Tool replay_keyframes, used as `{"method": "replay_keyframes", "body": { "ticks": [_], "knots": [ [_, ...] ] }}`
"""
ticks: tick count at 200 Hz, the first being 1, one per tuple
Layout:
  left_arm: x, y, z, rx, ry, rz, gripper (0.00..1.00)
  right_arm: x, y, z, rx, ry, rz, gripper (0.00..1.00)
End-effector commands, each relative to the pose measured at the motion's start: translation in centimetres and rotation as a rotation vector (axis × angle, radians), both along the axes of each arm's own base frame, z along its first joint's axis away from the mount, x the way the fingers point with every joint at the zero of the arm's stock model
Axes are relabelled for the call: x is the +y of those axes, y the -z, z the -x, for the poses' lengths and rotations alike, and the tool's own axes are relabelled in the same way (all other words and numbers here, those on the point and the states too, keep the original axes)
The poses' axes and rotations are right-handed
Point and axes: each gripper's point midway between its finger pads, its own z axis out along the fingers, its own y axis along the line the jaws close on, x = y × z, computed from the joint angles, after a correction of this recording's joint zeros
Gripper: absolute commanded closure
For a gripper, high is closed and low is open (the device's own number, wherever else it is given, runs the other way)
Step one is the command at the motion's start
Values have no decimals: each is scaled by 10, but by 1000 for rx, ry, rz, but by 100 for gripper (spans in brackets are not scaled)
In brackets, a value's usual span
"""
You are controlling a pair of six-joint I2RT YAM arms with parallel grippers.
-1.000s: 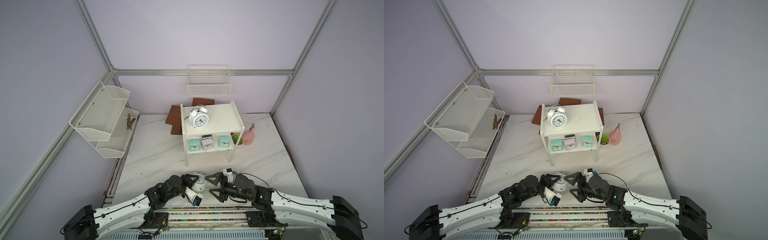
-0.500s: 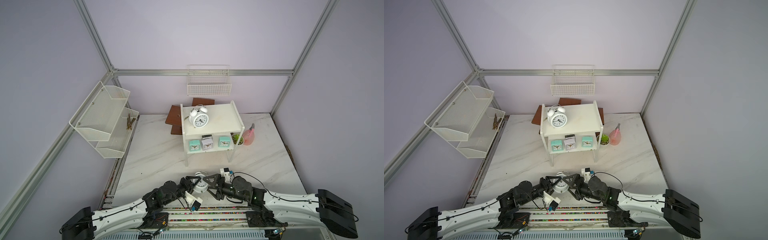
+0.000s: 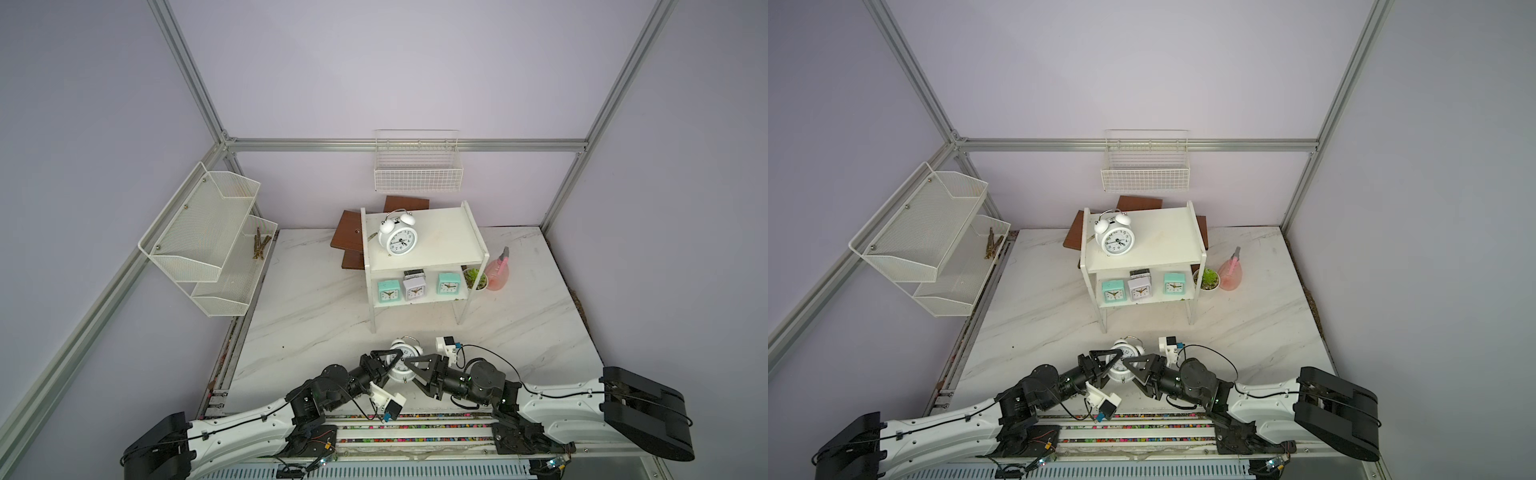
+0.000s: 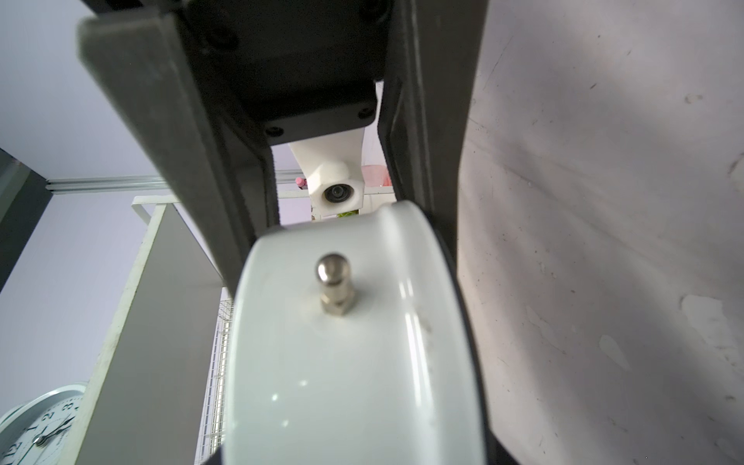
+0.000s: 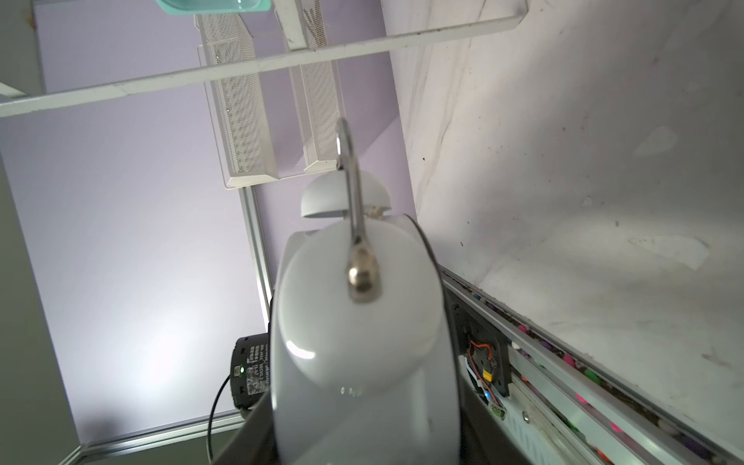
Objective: Place the alarm clocks on the shelf by style
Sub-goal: Pick up the alarm from the center of the board.
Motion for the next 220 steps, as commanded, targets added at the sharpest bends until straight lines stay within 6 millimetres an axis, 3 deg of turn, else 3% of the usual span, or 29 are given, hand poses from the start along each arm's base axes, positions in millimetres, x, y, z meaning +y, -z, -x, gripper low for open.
{"method": "replay_keyframes", "body": {
  "ticks": [1,26,47,68,71,75,78,93,120,143,180,220],
  "knots": [
    [-1,-33,4,-23,16,131,75,-7,-10,-1,-69,26,-27,58],
    [-2,-31,6,-6,25,132,66,-12,-12,-2,-101,41,-20,65],
    [-2,-29,7,21,25,131,47,-16,-13,-3,-143,52,3,68],
    [-2,-33,6,90,15,155,25,-23,-9,-6,-213,76,78,71],
    [-2,-35,6,105,13,161,19,-25,-8,-6,-226,81,92,71],
    [-2,-37,6,126,10,166,3,-27,-6,-7,-242,89,117,71],
    [-2,-39,7,143,10,173,0,-29,-4,-9,-253,95,139,72],
    [-1,-51,10,241,10,212,0,-38,2,-12,-333,114,240,73],
    [4,-84,15,464,-10,344,0,-49,-4,-15,-559,97,437,73],
    [5,-92,21,647,-28,375,0,-63,-12,-17,-727,102,554,74],
    [5,-106,43,954,5,416,0,-71,-37,-8,-988,62,605,76],
    [3,-116,54,1230,35,422,0,-74,-73,7,-1172,73,511,78]
  ]
}}
